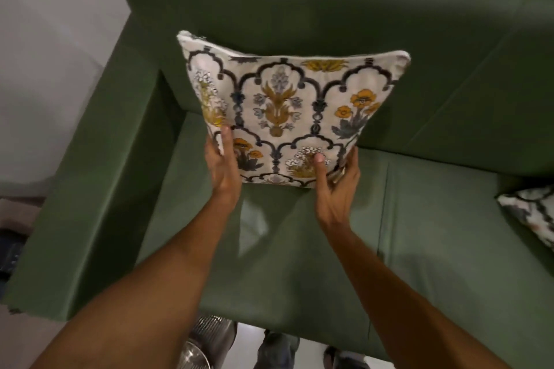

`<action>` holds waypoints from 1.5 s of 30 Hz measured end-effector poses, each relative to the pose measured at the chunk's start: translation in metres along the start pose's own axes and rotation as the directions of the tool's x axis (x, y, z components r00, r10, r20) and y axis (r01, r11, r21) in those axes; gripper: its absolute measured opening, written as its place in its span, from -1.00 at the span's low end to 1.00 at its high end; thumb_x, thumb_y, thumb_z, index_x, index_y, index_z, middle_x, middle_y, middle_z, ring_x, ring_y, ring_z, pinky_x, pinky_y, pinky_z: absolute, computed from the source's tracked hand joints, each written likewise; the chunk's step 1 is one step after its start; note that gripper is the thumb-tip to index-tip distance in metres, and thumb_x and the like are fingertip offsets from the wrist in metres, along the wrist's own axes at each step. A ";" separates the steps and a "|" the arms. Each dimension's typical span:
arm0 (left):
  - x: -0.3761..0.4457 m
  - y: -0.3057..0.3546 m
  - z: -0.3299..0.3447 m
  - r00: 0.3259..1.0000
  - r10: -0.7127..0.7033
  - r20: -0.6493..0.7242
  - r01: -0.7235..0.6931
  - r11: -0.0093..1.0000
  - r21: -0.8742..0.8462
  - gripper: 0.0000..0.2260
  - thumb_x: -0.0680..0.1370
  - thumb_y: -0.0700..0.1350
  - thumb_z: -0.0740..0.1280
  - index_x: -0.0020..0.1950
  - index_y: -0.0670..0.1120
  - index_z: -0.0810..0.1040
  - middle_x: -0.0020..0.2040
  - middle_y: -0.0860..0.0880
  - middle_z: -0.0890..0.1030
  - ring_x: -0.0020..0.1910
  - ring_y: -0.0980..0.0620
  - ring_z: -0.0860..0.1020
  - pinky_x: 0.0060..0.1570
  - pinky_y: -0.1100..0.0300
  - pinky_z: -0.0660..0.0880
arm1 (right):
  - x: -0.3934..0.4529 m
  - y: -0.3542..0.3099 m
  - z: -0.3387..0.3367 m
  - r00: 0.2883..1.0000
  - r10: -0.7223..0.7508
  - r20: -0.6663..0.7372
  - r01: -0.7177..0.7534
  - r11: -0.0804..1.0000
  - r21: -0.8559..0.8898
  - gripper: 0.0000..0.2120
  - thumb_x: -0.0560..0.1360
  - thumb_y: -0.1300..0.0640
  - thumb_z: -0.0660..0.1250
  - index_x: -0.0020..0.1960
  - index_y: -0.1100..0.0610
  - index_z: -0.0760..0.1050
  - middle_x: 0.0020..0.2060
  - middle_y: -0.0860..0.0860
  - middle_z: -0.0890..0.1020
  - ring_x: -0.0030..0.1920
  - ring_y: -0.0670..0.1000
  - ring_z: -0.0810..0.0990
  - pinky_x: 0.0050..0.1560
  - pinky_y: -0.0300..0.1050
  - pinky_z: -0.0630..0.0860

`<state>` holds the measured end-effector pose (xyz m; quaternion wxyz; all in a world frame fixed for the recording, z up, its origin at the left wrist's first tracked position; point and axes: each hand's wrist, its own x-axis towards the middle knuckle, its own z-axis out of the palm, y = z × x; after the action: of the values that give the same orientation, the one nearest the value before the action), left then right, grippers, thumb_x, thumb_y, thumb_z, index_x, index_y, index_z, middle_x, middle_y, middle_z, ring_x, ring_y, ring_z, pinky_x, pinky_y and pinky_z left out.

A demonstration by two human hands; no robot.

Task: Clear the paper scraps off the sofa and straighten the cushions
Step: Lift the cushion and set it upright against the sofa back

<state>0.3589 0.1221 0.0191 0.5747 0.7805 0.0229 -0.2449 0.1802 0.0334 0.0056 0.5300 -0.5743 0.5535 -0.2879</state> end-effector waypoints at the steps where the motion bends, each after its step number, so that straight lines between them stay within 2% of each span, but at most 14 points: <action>1: -0.005 -0.005 0.005 0.998 -0.019 -0.056 0.021 0.999 0.035 -0.05 0.43 0.60 0.13 0.67 0.08 0.13 0.67 -0.07 0.21 0.62 -0.10 0.24 0.60 -0.20 0.20 | 0.003 0.005 -0.009 1.000 0.019 -0.014 -0.019 1.000 0.003 -0.08 0.56 -0.38 0.38 0.74 -0.08 0.05 0.66 -0.02 0.22 0.63 -0.06 0.26 0.68 0.15 0.30; 4: -0.038 -0.026 0.020 0.967 -0.120 -0.225 0.137 0.989 0.059 -0.06 0.47 0.58 0.11 0.68 0.02 0.13 0.68 -0.11 0.16 0.65 -0.12 0.17 0.62 -0.16 0.12 | 0.004 0.019 -0.041 0.996 0.081 -0.045 -0.080 0.997 0.011 -0.13 0.60 -0.36 0.35 0.74 -0.11 0.03 0.70 -0.02 0.18 0.71 0.05 0.20 0.64 0.33 0.32; 7: -0.083 -0.052 0.038 0.914 -0.244 -0.325 0.276 0.960 0.056 -0.11 0.56 0.50 0.08 0.64 -0.15 0.21 0.63 -0.27 0.21 0.62 -0.21 0.20 0.60 -0.16 0.11 | 0.002 0.028 -0.078 0.991 0.101 -0.085 -0.102 0.995 -0.002 -0.13 0.60 -0.36 0.33 0.75 -0.06 0.05 0.71 -0.02 0.18 0.72 0.05 0.19 0.67 0.32 0.26; 10: -0.133 -0.065 0.071 0.848 -0.318 -0.424 0.394 0.913 0.104 -0.18 0.61 0.43 0.09 0.44 -0.31 0.39 0.43 -0.40 0.38 0.44 -0.35 0.37 0.50 -0.20 0.24 | 0.008 0.035 -0.128 0.985 0.103 -0.136 -0.106 0.994 -0.019 -0.12 0.60 -0.37 0.30 0.75 -0.01 0.06 0.71 0.01 0.21 0.71 0.03 0.20 0.71 0.24 0.23; 12: -0.165 -0.062 0.099 0.857 -0.290 -0.426 0.394 0.901 0.179 -0.28 0.63 0.38 0.13 0.25 -0.31 0.49 0.28 -0.39 0.46 0.32 -0.37 0.46 0.42 -0.21 0.32 | 0.013 0.040 -0.160 0.981 0.091 -0.172 -0.098 0.995 -0.031 -0.15 0.62 -0.36 0.28 0.75 -0.02 0.07 0.71 -0.01 0.20 0.71 0.02 0.20 0.72 0.20 0.20; 15: -0.210 -0.054 0.156 0.951 -0.152 -0.268 0.236 0.917 0.320 -0.42 0.65 0.30 0.19 0.10 -0.26 0.52 0.16 -0.35 0.50 0.23 -0.31 0.48 0.32 -0.09 0.29 | 0.022 0.046 -0.219 0.969 0.104 -0.224 -0.115 0.993 -0.035 -0.16 0.63 -0.41 0.24 0.75 -0.09 0.03 0.72 -0.06 0.16 0.72 0.01 0.18 0.72 0.14 0.18; 18: -0.254 -0.044 0.216 0.999 0.038 0.011 -0.039 0.886 0.462 -0.47 0.65 0.28 0.21 0.11 -0.23 0.54 0.11 -0.28 0.54 0.19 -0.26 0.51 0.22 0.08 0.25 | 0.030 0.057 -0.280 0.943 0.134 -0.305 -0.145 0.989 -0.016 -0.16 0.63 -0.39 0.25 0.75 -0.08 0.01 0.73 -0.04 0.15 0.72 0.03 0.16 0.72 0.14 0.17; 20: -0.284 -0.039 0.258 0.968 0.099 0.232 -0.206 0.839 0.503 -0.38 0.62 0.36 0.15 0.30 -0.17 0.52 0.26 -0.23 0.54 0.31 -0.20 0.48 0.32 0.16 0.24 | 0.035 0.065 -0.322 0.910 0.168 -0.378 -0.180 0.984 0.003 -0.15 0.64 -0.37 0.26 0.75 -0.07 0.00 0.73 -0.02 0.14 0.73 0.05 0.16 0.72 0.16 0.17; 24: -0.341 -0.039 0.338 0.815 0.084 0.574 -0.401 0.796 0.453 -0.16 0.49 0.54 0.05 0.57 0.00 0.31 0.53 -0.05 0.38 0.55 -0.03 0.27 0.53 0.11 0.15 | 0.042 0.084 -0.404 0.800 0.251 -0.544 -0.248 0.966 0.081 -0.11 0.64 -0.30 0.32 0.76 -0.01 -0.05 0.74 0.04 0.06 0.73 0.11 0.12 0.73 0.17 0.15; 29: -0.395 -0.039 0.432 0.696 0.010 0.718 -0.410 0.827 0.385 -0.09 0.43 0.61 0.06 0.67 0.15 0.09 0.69 -0.01 0.12 0.65 0.00 0.05 0.60 -0.01 0.02 | 0.053 0.106 -0.496 0.562 0.305 -0.769 -0.238 0.950 0.203 -0.06 0.62 -0.23 0.41 0.75 0.10 -0.03 0.72 0.18 0.07 0.72 0.20 0.14 0.66 -0.01 0.09; 32: -0.415 -0.040 0.481 0.680 0.010 0.733 -0.361 0.875 0.322 -0.09 0.46 0.56 0.13 0.69 0.12 0.04 0.70 0.00 0.08 0.67 -0.01 0.04 0.64 -0.13 0.05 | 0.066 0.122 -0.535 0.493 0.371 -0.787 -0.233 0.928 0.292 -0.03 0.61 -0.28 0.40 0.76 0.09 -0.04 0.71 0.19 0.07 0.72 0.24 0.12 0.72 0.17 0.13; 38: -0.420 -0.040 0.550 0.709 0.012 0.705 -0.308 0.905 0.295 -0.10 0.45 0.57 0.13 0.69 0.17 0.01 0.70 0.00 0.12 0.67 -0.06 0.05 0.61 -0.19 0.00 | 0.092 0.136 -0.560 0.580 0.364 -0.729 -0.168 0.929 0.330 0.03 0.53 -0.42 0.37 0.76 -0.03 -0.05 0.72 0.10 0.12 0.74 0.19 0.10 0.72 0.31 0.13; 43: -0.422 -0.050 0.558 0.757 0.056 0.651 -0.322 0.899 0.297 -0.16 0.44 0.58 0.15 0.60 0.15 0.26 0.59 0.01 0.38 0.58 -0.06 0.28 0.54 -0.25 0.23 | 0.099 0.135 -0.560 0.680 0.303 -0.668 -0.052 0.928 0.368 0.08 0.44 -0.43 0.49 0.73 -0.06 0.03 0.63 -0.07 0.30 0.66 0.03 0.30 0.69 0.18 0.29; 45: -0.421 -0.052 0.548 0.787 0.096 0.610 -0.326 0.903 0.279 -0.20 0.44 0.58 0.19 0.53 0.12 0.34 0.49 0.01 0.47 0.50 -0.03 0.36 0.49 -0.20 0.31 | 0.101 0.132 -0.558 0.734 0.279 -0.620 -0.062 0.936 0.348 0.06 0.43 -0.40 0.51 0.72 -0.01 0.09 0.63 -0.02 0.34 0.64 0.04 0.34 0.67 0.21 0.33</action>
<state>-0.2228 -0.2550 0.0249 0.4206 0.7587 -0.2895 -0.4045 -0.3531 -0.2010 0.0092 0.4064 -0.2929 0.7045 -0.5028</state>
